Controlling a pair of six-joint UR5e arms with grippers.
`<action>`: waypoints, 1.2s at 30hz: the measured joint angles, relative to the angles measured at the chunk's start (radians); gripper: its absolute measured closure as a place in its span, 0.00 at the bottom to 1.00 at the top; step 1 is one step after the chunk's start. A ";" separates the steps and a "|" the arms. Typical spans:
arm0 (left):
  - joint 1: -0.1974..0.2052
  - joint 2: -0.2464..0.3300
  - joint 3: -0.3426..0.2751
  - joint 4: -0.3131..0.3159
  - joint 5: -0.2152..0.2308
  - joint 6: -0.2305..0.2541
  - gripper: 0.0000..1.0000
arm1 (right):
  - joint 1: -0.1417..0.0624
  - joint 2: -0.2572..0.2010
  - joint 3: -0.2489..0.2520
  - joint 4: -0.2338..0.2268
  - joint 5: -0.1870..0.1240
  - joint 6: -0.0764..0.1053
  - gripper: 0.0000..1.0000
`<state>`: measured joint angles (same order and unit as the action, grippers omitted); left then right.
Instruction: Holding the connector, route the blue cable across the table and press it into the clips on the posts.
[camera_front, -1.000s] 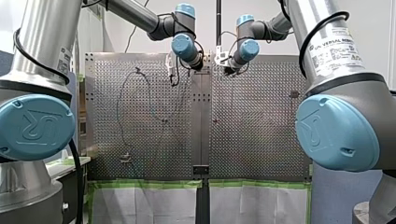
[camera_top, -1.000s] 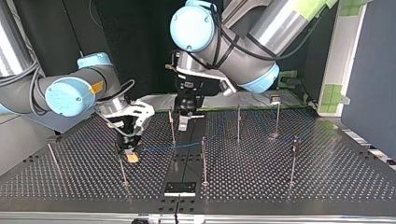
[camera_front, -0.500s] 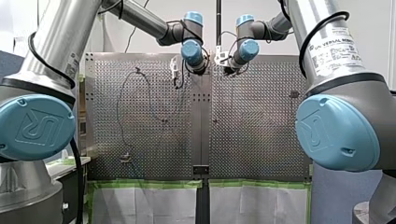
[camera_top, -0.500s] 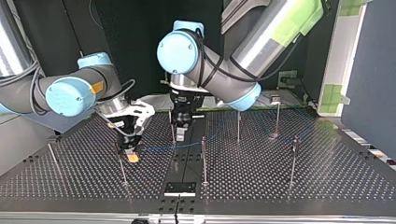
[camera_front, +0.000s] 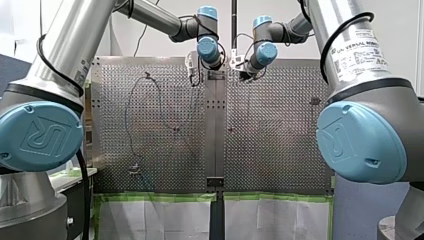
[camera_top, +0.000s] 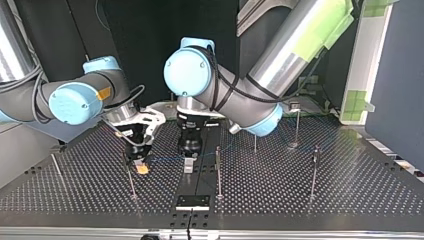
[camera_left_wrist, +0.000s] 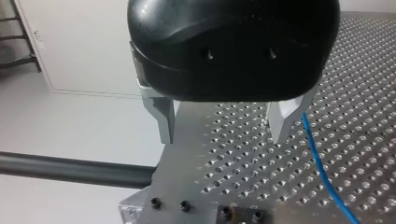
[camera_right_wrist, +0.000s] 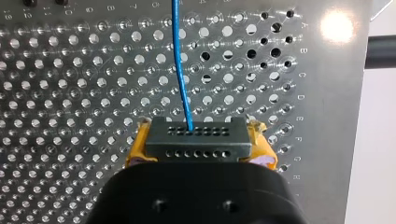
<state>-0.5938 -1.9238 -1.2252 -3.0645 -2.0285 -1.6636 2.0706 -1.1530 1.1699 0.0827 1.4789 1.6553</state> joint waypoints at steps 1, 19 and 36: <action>-0.001 -0.007 0.008 -0.006 0.002 0.001 0.00 | 0.000 0.000 0.000 0.000 0.000 0.000 1.00; 0.011 -0.069 0.083 -0.099 -0.066 -0.037 0.00 | -0.002 0.000 0.000 -0.001 0.000 0.000 1.00; -0.008 0.010 0.020 -0.138 -0.064 -0.051 0.00 | -0.004 0.000 0.000 0.000 0.000 0.001 1.00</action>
<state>-0.6017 -1.9142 -1.2049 -3.2022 -2.0927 -1.7146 2.0670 -1.1528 1.1702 0.0827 1.4789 1.6564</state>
